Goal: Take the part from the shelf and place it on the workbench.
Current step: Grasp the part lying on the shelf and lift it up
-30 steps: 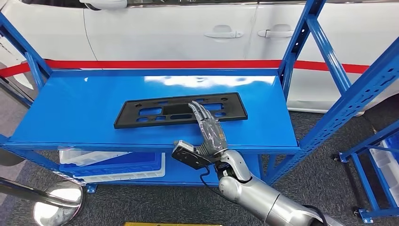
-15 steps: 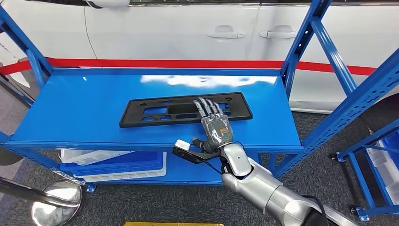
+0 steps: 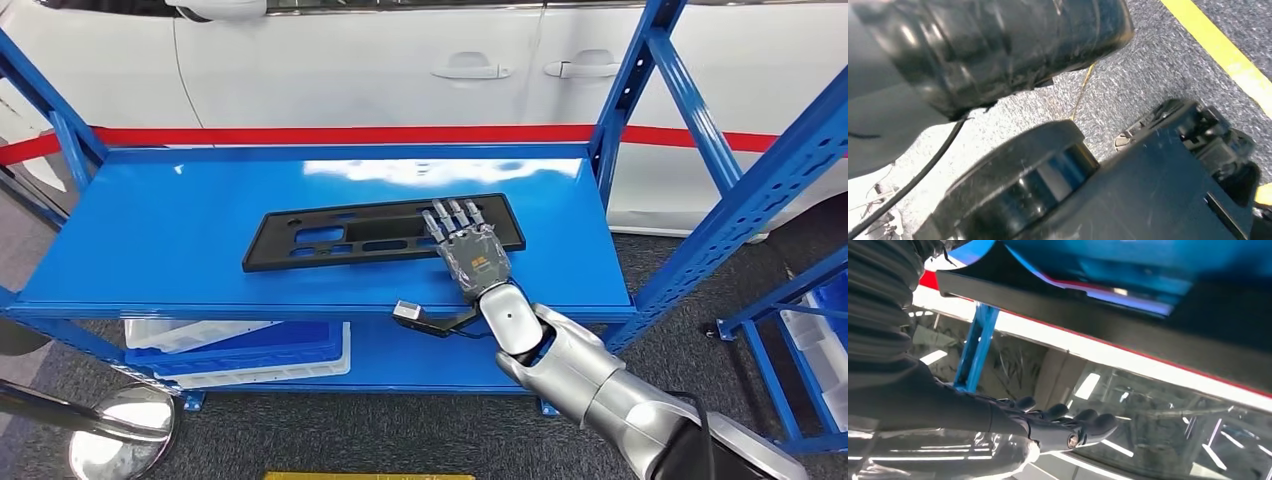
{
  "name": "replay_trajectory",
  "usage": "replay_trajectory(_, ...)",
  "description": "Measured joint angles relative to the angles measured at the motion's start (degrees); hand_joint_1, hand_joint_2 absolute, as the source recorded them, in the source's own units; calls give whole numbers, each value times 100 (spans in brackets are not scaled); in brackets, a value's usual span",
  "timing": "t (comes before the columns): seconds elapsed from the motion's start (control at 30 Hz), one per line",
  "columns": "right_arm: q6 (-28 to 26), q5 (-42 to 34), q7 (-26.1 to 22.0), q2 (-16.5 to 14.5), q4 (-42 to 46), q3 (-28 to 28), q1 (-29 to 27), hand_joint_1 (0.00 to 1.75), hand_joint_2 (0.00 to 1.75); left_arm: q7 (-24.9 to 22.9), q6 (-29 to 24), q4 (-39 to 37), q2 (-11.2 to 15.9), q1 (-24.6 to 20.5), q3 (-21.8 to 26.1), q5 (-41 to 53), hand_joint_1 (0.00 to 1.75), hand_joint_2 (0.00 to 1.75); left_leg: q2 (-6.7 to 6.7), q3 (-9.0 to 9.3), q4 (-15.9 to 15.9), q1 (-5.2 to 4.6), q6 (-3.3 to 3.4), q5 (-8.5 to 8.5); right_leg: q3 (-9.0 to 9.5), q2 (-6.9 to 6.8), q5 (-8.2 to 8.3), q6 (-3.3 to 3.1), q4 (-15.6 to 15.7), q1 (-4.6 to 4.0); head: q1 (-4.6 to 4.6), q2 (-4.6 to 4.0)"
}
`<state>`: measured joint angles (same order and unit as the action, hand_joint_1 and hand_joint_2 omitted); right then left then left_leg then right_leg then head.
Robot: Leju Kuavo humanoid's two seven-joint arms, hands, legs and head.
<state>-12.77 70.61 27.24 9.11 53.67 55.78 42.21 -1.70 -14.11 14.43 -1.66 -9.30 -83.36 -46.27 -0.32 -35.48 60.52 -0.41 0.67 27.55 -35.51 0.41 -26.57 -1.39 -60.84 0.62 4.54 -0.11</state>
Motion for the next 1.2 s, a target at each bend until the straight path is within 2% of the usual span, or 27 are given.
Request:
replay_trajectory(0.03, 60, 25, 0, -1, -13, 14, 25, 0, 175, 19, 4, 0, 4, -2, 0, -1, 0, 0, 2, -92, 209, 11, -36, 129, 2, -3, 10, -20, 10, 12, 10, 0)
replay_trajectory(0.1, 144, 70, 12, -2, -54, 39, 60, 0, 175, 43, 12, 0, 4, -2, 0, -2, 0, 0, 6, -397, 890, 38, -105, 463, 1, -10, 14, -40, 11, 8, 32, 0)
replay_trajectory(0.13, 176, 95, 25, -2, -82, 53, 64, 0, 175, 46, 16, 0, 4, 3, 1, -4, 0, 0, 6, -549, 1212, 49, -122, 575, 0, -12, 13, -43, 11, 3, 30, 0)
replay_trajectory(0.17, 208, 122, 43, -2, -113, 70, 63, 0, 175, 44, 21, 0, 3, 10, 1, -6, 0, 0, 6, -638, 1384, 53, -126, 594, 1, -12, 13, -45, 10, -3, 31, 0)
replay_trajectory(0.2, 235, 149, 67, -1, -143, 84, 62, 0, 175, 38, 25, 0, 3, 16, 2, -10, 0, 0, 5, -634, 1354, 53, -116, 509, 2, -8, 12, -45, 10, -7, 31, 0)
replay_trajectory(0.23, 264, 172, 95, 2, -167, 96, 65, 0, 175, 28, 29, 0, 3, 20, 2, -15, 0, 0, 5, -533, 1122, 51, -93, 340, 5, -2, 12, -45, 10, -11, 31, 0)
replay_trajectory(0.27, 295, 189, 131, 7, -186, 106, 73, 0, 175, 14, 32, 0, 4, 19, 2, -23, 0, 0, 4, -358, 737, 43, -59, 131, 10, 5, 12, -45, 12, -13, 31, 0)
replay_trajectory(0.33, 344, 206, 230, 32, -215, 114, 97, 0, 175, -29, 35, 0, 10, 11, 2, -47, 0, 0, -2, -21, 49, 8, 14, -109, 11, 15, 21, -29, 31, -16, 30, 0)
replay_trajectory(0.37, 361, 202, 282, 51, -230, 115, 104, 0, 175, -53, 36, 0, 14, 8, 2, -58, 0, 0, -6, 66, -137, -14, 42, -141, 8, 16, 30, -12, 46, -13, 30, 0)
replay_trajectory(0.47, 382, 143, 406, 122, -266, 116, 103, 0, 175, -114, 36, 0, 24, 23, 4, -76, 0, 0, -4, 121, -295, -26, 106, -175, 11, 16, 55, 68, 105, -8, 24, 0)
replay_trajectory(0.53, 372, 100, 455, 186, -282, 116, 101, 0, 175, -134, 36, 0, 31, 28, 5, -84, 0, 0, 12, 183, -427, 1, 160, -243, -61, 12, -94, 109, -70, -15, 15, 0)
replay_trajectory(0.57, 363, 79, 470, 219, -290, 116, 96, 0, 175, -140, 36, 0, 35, 26, 5, -85, 0, 0, 19, 206, -465, 13, 177, -265, -176, 9, -253, 118, -332, -14, 5, 0)
replay_trajectory(0.63, 347, 37, 491, 270, -308, 116, 60, 86, 175, -147, 37, 0, 43, 23, 6, -85, 0, 0, 21, 208, -462, 4, 200, -264, -505, 7, -575, 134, -1061, -9, -6, 0)
replay_trajectory(0.67, 341, 19, 501, 292, -319, 116, 33, 130, 175, -149, 37, 0, 43, 25, 6, -85, 0, 0, 20, 206, -449, 3, 203, -257, -626, 6, -636, 146, -1316, -5, -9, 0)
replay_trajectory(0.7, 338, 9, 508, 309, -329, 116, 11, 174, 175, -150, 38, 0, 44, 28, 6, -85, 0, 0, 19, 205, -431, 5, 202, -245, -651, 4, -586, 159, -1367, 1, -9, 0)
replay_trajectory(0.73, 335, 1, 513, 324, -338, 116, 0, 175, 175, -150, 39, 0, 43, 31, 6, -85, 0, 0, 16, 204, -401, 12, 191, -226, -560, 0, -433, 173, -1180, 10, -9, 0)
replay_trajectory(0.77, 334, -10, 517, 340, -345, 116, -3, 175, 175, -150, 39, 0, 43, 32, 6, -85, 0, 0, 13, 200, -357, 19, 173, -197, -385, -6, -239, 186, -830, 24, -11, 0)
replay_trajectory(0.8, 333, -27, 519, 351, -351, 116, -1, 175, 175, -150, 38, 0, 43, 31, 6, -85, 0, 0, 8, 182, -301, 22, 145, -163, -212, -10, -114, 193, -483, 34, -13, 0)
replay_trajectory(0.83, 333, -48, 521, 360, -354, 115, 0, 175, 175, -149, 36, 0, 44, 26, 6, -85, 0, 0, 3, 151, -226, 11, 117, -127, -81, -6, -35, 180, -218, 40, -13, 0)
replay_trajectory(0.87, 333, -68, 521, 364, -356, 115, -5, 175, 175, -147, 35, 0, 46, 22, 7, -85, 0, 0, 0, 120, -171, 5, 93, -102, -20, 1, -22, 157, -84, 39, -9, 0)
replay_trajectory(0.97, 345, -91, 515, 371, -356, 114, -8, 175, 175, -134, 34, 0, 52, 26, 8, -75, 0, 0, -6, 63, -106, -1, 44, -82, -27, 13, -25, 62, -60, 29, -1, 0)
replay_trajectory(1.03, 392, -69, 514, 377, -348, 114, 29, 175, 175, -128, 35, 0, 60, 30, 9, -67, 0, 0, -1, 2, 47, 4, -11, 27, -18, 11, -6, 16, -47, 43, 15, 0)
replay_trajectory(1.07, 432, -41, 515, 378, -344, 114, 47, 175, 175, -126, 36, 0, 63, 28, 9, -64, 0, 0, 3, -83, 245, 16, -42, 150, -12, 10, -2, 2, -44, 48, 25, 0)
replay_trajectory(1.13, 523, 45, 515, 379, -340, 114, 67, 175, 175, -120, 36, 0, 62, 24, 11, -60, 0, 0, 5, -377, 893, 40, -90, 468, -8, 6, -3, -15, -44, 35, 42, 0)
replay_trajectory(1.17, 573, 106, 515, 382, -339, 115, 72, 175, 175, -117, 36, 0, 62, 28, 12, -55, 0, 0, 5, -522, 1193, 48, -98, 578, -8, 4, -4, -21, -44, 26, 42, 0)
replay_trajectory(1.2, 617, 165, 517, 388, -337, 115, 78, 175, 175, -116, 36, 0, 61, 32, 13, -50, 0, 0, 5, -602, 1353, 51, -93, 597, -7, 4, -5, -24, -44, 16, 42, 0)
